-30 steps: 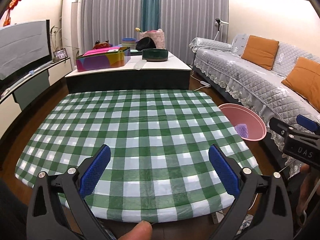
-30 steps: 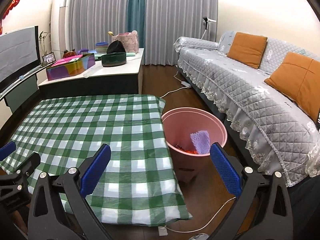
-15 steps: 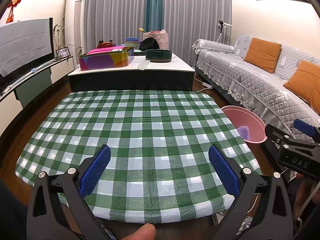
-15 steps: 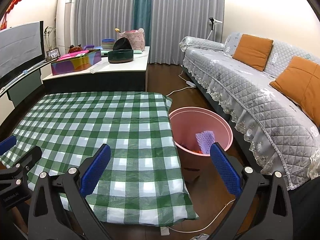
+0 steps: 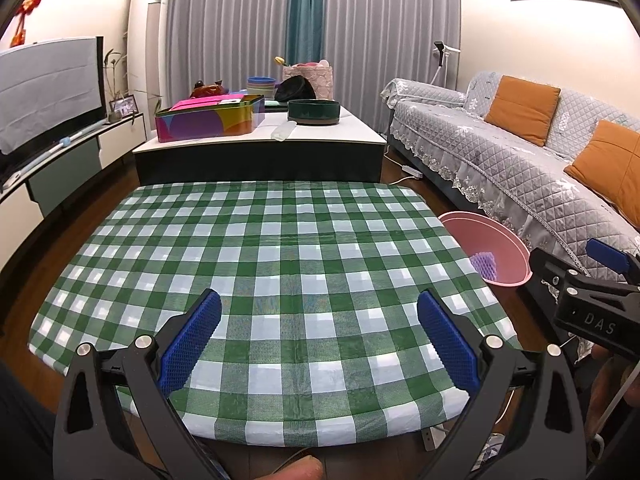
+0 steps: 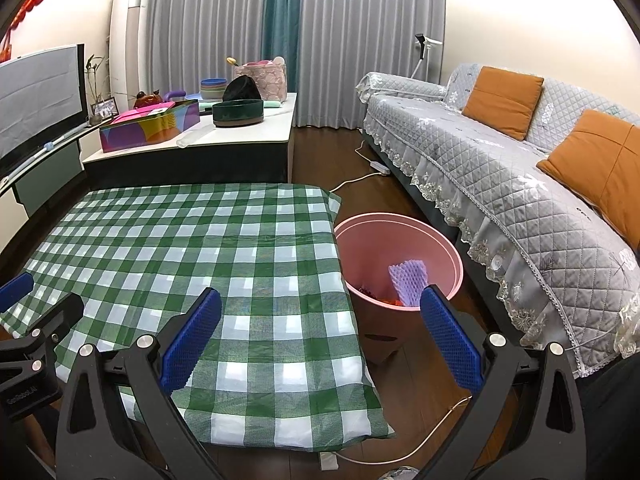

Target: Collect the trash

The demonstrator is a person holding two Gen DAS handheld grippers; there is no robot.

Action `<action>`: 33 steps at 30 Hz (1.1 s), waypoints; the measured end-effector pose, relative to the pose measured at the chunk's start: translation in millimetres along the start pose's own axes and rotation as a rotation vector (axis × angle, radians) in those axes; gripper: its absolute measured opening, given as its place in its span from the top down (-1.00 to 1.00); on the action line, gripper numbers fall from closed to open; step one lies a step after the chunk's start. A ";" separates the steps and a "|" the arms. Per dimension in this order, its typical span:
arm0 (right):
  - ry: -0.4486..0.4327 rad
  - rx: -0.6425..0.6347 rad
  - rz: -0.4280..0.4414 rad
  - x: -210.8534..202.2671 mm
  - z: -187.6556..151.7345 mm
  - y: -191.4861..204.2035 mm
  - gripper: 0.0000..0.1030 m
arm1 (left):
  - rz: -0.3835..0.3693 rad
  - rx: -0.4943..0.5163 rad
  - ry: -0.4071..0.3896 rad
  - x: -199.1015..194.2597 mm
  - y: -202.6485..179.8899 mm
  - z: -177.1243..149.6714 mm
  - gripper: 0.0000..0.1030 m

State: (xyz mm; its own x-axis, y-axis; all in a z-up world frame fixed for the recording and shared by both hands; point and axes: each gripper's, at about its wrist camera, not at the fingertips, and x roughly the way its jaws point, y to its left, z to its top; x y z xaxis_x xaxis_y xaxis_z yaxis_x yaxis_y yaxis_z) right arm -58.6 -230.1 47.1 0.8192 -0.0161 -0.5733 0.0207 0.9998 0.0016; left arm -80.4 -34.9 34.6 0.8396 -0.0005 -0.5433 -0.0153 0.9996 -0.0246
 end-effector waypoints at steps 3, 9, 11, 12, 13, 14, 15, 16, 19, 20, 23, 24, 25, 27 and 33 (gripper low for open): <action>0.000 0.000 0.000 -0.3 0.0 -0.3 -0.90 | -0.001 0.000 0.001 0.4 0.1 -0.5 -0.85; 0.000 0.001 0.000 -0.2 0.0 -0.2 -0.90 | -0.008 -0.003 0.003 0.5 -1.4 -1.4 -0.85; 0.000 0.001 0.000 -0.1 0.0 0.0 -0.90 | -0.011 -0.004 -0.002 -0.2 -2.2 -1.3 -0.85; 0.000 0.001 0.000 -0.2 -0.1 -0.2 -0.90 | -0.012 -0.004 -0.002 -0.4 -3.0 -1.1 -0.85; 0.000 0.000 0.000 -0.1 -0.1 -0.1 -0.90 | -0.012 -0.004 -0.002 -0.4 -3.2 -1.2 -0.85; 0.000 0.000 0.000 -0.1 -0.1 -0.2 -0.90 | -0.012 -0.003 -0.001 -0.2 -3.5 -1.3 -0.85; -0.001 0.000 0.000 -0.2 -0.1 -0.3 -0.90 | -0.013 -0.003 -0.001 0.0 -3.3 -1.3 -0.85; -0.001 0.000 0.000 -0.1 -0.1 -0.2 -0.90 | -0.013 -0.004 -0.001 0.1 -3.6 -1.5 -0.85; 0.000 0.001 0.000 -0.1 -0.1 -0.1 -0.90 | -0.013 -0.006 -0.002 0.3 -3.1 -1.4 -0.85; 0.000 0.001 0.000 -0.1 -0.1 -0.1 -0.90 | -0.014 -0.006 -0.001 0.0 -2.6 -1.3 -0.85; -0.001 0.001 0.000 -0.5 -0.2 -0.6 -0.90 | -0.011 -0.007 0.000 0.9 -2.5 -1.2 -0.85; 0.000 0.001 0.000 -0.1 -0.1 -0.1 -0.90 | -0.008 -0.007 0.000 1.0 -1.7 -1.3 -0.85; 0.000 0.001 0.000 -0.2 -0.3 -0.4 -0.90 | -0.004 -0.006 -0.001 1.1 -1.7 -1.4 -0.85; 0.001 0.001 0.000 -0.1 -0.2 -0.3 -0.90 | 0.001 -0.006 -0.004 0.8 -2.1 -1.8 -0.85; 0.000 0.001 0.000 -0.1 -0.1 -0.2 -0.90 | -0.023 -0.014 -0.010 -0.5 -1.6 -3.1 -0.85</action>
State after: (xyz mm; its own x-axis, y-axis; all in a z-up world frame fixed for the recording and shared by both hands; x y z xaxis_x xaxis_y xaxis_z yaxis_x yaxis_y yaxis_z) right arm -58.8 -230.2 47.1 0.8192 -0.0158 -0.5733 0.0213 0.9998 0.0029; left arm -82.5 -36.6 32.3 0.8451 -0.0233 -0.5341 -0.0031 0.9988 -0.0484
